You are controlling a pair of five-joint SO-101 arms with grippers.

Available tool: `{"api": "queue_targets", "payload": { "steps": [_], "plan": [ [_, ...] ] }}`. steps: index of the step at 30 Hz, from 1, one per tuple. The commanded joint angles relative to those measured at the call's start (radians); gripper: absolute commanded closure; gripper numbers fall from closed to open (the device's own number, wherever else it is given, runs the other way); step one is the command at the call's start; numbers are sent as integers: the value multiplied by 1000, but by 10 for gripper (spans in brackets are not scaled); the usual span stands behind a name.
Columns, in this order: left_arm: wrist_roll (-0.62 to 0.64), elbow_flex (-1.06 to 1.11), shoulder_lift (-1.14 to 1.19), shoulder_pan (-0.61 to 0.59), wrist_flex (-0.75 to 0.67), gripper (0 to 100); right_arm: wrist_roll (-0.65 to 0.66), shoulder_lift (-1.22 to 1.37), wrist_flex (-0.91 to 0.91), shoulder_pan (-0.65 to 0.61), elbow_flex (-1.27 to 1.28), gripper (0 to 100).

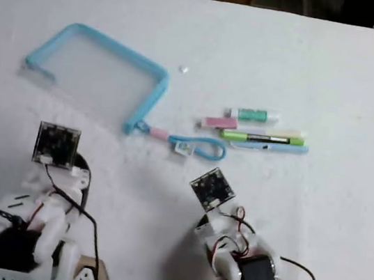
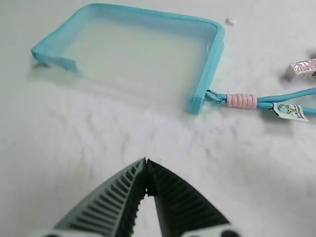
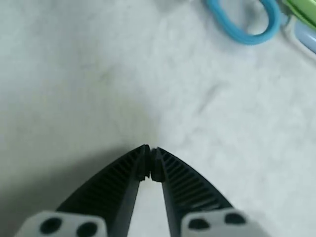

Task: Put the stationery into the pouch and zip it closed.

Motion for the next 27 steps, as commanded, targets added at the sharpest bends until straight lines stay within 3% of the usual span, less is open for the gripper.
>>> {"api": "queue_targets", "payload": {
  "steps": [1,4,10,15,18,20,24,27],
  "plan": [
    [43,-147,259,-5,-44,976,144,-10,-97,65,-41,964],
    [137,-341,538,-1,-41,976,391,-5,-203,122,-120,934],
    [178,-563,924,-38,20,976,399,107,-173,131,-330,928],
    [173,-609,981,-31,43,976,405,562,-94,113,-626,843],
    [170,-612,981,-33,35,975,466,888,-39,12,-853,778],
    [115,-608,981,-44,61,973,545,1086,-16,-74,-982,771],
    [-176,-609,981,-84,52,974,640,1452,-16,-163,-1200,769],
    [-146,-601,981,-170,34,976,658,1696,-18,-162,-1382,769]
  ]
}}
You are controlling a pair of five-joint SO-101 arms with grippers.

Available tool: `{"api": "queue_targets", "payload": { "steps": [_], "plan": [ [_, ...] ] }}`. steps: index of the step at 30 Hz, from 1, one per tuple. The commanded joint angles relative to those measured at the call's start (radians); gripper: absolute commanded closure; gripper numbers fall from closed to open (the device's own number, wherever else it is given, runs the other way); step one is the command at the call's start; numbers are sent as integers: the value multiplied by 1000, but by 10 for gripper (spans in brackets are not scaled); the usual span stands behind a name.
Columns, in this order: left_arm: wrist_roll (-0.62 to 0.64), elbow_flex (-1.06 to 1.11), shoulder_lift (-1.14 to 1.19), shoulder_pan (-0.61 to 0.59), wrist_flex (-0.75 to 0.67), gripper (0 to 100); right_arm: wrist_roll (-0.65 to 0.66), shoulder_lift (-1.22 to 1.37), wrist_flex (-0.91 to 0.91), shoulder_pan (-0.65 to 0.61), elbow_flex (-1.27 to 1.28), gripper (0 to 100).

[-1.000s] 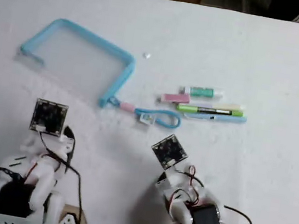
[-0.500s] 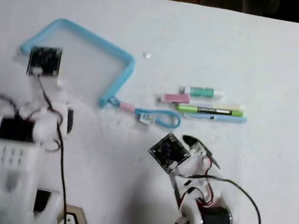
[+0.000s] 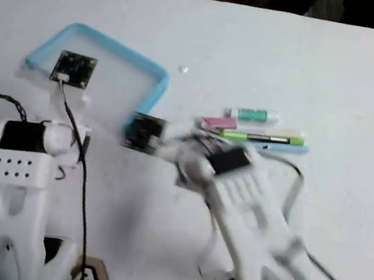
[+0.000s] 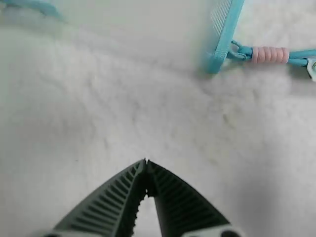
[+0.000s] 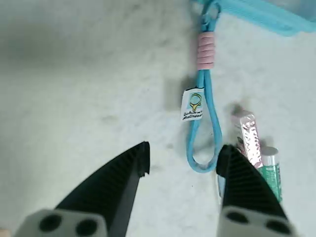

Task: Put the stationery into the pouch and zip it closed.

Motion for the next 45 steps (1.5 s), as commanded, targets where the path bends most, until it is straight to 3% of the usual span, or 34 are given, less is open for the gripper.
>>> {"api": "queue_targets", "payload": {
  "steps": [1,5,18,25,31,37,45],
  "plan": [
    [-6,-32,1,-94,-29,976,29,308,7,-7,-253,769],
    [12,-32,1,-150,-34,976,29,544,8,-4,-477,769],
    [25,-34,1,-153,-34,976,17,1095,174,-21,-1060,772],
    [23,-34,1,-153,-34,976,-74,1280,259,-22,-1307,777],
    [23,-34,1,-153,-34,976,-72,1359,335,-25,-1433,989],
    [23,-35,1,-153,-43,976,-74,1354,420,-2,-1521,980],
    [25,-87,1,-148,-60,971,-193,1175,545,1,-1768,981]
  ]
}}
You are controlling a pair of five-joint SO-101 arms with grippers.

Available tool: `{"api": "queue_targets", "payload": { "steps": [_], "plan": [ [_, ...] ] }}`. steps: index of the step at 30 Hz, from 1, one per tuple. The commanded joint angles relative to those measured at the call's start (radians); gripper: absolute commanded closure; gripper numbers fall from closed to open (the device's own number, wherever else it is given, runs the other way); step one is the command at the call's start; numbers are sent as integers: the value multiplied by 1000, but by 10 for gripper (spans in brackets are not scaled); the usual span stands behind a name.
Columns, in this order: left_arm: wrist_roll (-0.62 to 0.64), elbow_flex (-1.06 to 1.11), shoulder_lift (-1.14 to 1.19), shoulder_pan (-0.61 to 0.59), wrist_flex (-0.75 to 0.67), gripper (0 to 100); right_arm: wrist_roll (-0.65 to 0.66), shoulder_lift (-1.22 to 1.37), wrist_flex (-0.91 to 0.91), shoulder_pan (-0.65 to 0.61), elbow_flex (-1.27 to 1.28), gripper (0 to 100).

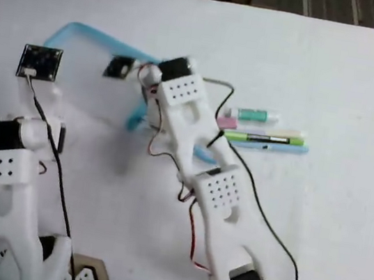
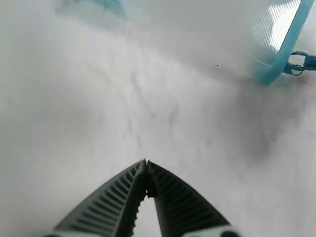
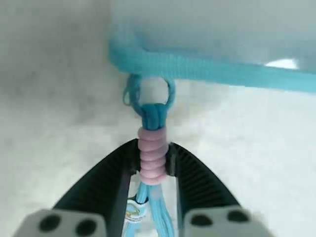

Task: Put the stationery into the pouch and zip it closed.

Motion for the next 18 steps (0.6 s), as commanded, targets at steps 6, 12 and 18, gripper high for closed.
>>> {"api": "queue_targets", "payload": {
  "steps": [6,12,18],
  "plan": [
    [48,-239,1,-1,132,775,-118,-374,24,-71,-63,981],
    [110,-470,1,1,264,691,-170,-556,24,-147,-54,981],
    [247,-713,1,1,430,688,-198,-653,22,-185,-52,981]
  ]
}}
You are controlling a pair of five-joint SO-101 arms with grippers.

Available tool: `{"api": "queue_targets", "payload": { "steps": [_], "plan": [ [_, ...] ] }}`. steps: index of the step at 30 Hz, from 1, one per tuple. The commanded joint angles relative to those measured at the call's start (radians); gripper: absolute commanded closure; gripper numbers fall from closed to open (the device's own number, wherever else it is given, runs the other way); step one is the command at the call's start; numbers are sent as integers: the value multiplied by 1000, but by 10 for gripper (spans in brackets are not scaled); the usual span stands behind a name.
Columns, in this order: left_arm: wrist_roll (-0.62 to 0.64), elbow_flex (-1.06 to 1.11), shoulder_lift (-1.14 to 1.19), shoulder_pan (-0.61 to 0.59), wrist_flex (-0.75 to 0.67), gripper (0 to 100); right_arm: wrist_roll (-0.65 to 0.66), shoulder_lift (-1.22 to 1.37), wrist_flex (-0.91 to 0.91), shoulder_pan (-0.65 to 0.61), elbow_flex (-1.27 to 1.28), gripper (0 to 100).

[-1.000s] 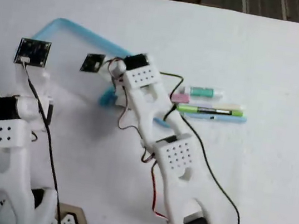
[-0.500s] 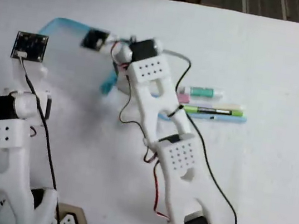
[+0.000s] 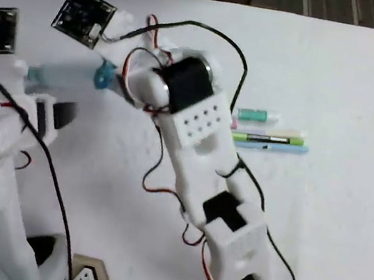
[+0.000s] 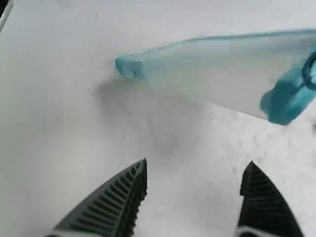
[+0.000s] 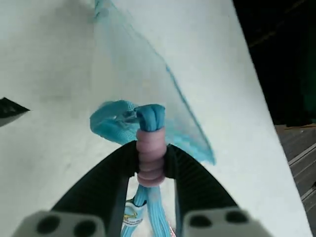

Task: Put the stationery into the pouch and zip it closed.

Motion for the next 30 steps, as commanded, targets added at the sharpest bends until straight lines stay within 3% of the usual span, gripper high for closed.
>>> {"api": "queue_targets", "payload": {
  "steps": [1,9,15,30],
  "plan": [
    [75,-153,1,1,69,688,-29,-73,16,-10,-8,981],
    [147,-164,25,42,38,688,-35,-74,16,-8,-8,981],
    [146,-167,94,137,-18,687,-34,-74,16,-8,-8,981],
    [140,-124,260,200,-163,687,-28,-74,16,-8,-8,981]
  ]
}}
